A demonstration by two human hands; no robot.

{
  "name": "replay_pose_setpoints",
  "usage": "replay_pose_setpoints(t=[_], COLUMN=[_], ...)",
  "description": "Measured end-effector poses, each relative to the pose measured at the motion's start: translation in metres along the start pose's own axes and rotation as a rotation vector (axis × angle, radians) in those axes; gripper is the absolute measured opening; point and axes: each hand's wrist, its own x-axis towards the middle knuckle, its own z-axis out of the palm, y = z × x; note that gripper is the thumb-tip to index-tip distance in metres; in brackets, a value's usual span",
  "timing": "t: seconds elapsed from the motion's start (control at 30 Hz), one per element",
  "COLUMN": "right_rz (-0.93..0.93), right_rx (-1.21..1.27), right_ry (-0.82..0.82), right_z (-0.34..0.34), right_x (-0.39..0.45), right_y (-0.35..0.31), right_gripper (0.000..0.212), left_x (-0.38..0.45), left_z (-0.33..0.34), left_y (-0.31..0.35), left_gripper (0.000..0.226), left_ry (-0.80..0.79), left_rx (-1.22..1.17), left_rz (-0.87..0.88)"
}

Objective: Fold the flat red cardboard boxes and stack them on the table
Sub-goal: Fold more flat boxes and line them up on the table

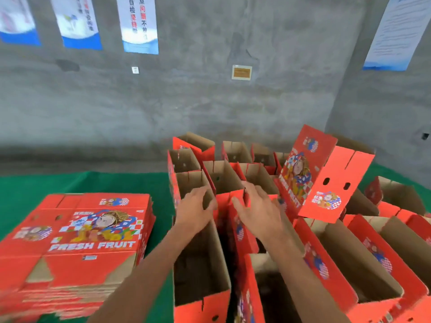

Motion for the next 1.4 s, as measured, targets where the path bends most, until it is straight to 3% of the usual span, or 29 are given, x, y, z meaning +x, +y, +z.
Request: replay_pose_setpoints(t=[0.13, 0.27, 0.37, 0.5, 0.6, 0.77, 0.93, 1.03, 1.1, 1.23, 1.4], right_rz=[-0.069, -0.091, -0.082, 0.109, 0.324, 0.409, 0.515, 0.525, 0.533, 0.6, 0.479], right_rx=[0.083, 0.078, 0.101, 0.069, 0.035, 0.142, 0.305, 0.324, 0.354, 0.515, 0.761], right_ry=[-0.173, -0.336, -0.476, -0.6, -0.684, -0.576, -0.586, -0.536, -0.497, -0.364, -0.293], right_z=[0.066, 0.135, 0.186, 0.242, 0.267, 0.276, 0.274, 0.267, 0.262, 0.238, 0.201], right_x=[-0.015, -0.041, -0.067, -0.096, -0.117, -0.137, -0.145, -0.154, -0.162, -0.178, -0.191], right_y=[-0.09, -0.174, -0.216, -0.236, -0.234, -0.233, -0.232, -0.231, -0.229, -0.228, -0.245], right_gripper=[0.061, 0.063, 0.055, 0.032, 0.041, 0.047, 0.063, 0.041, 0.025, 0.033, 0.036], left_x=[-0.051, -0.103, -0.138, -0.172, -0.181, -0.182, -0.186, -0.19, -0.196, -0.214, -0.238], left_z=[-0.072, -0.133, -0.168, -0.198, -0.207, -0.21, -0.222, -0.221, -0.216, -0.211, -0.214], left_y=[-0.118, -0.222, -0.276, -0.327, -0.349, -0.359, -0.362, -0.355, -0.35, -0.338, -0.309], left_gripper=[0.056, 0.068, 0.076, 0.096, 0.1, 0.076, 0.05, 0.041, 0.043, 0.06, 0.078], left_ry=[0.035, -0.076, -0.137, -0.171, -0.165, -0.178, -0.243, -0.28, -0.293, -0.239, -0.081], left_rx=[0.208, 0.297, 0.29, 0.392, 0.413, 0.434, 0.573, 0.649, 0.69, 0.693, 0.634], left_rz=[-0.208, -0.47, -0.566, -0.656, -0.674, -0.609, -0.533, -0.483, -0.434, -0.353, -0.351])
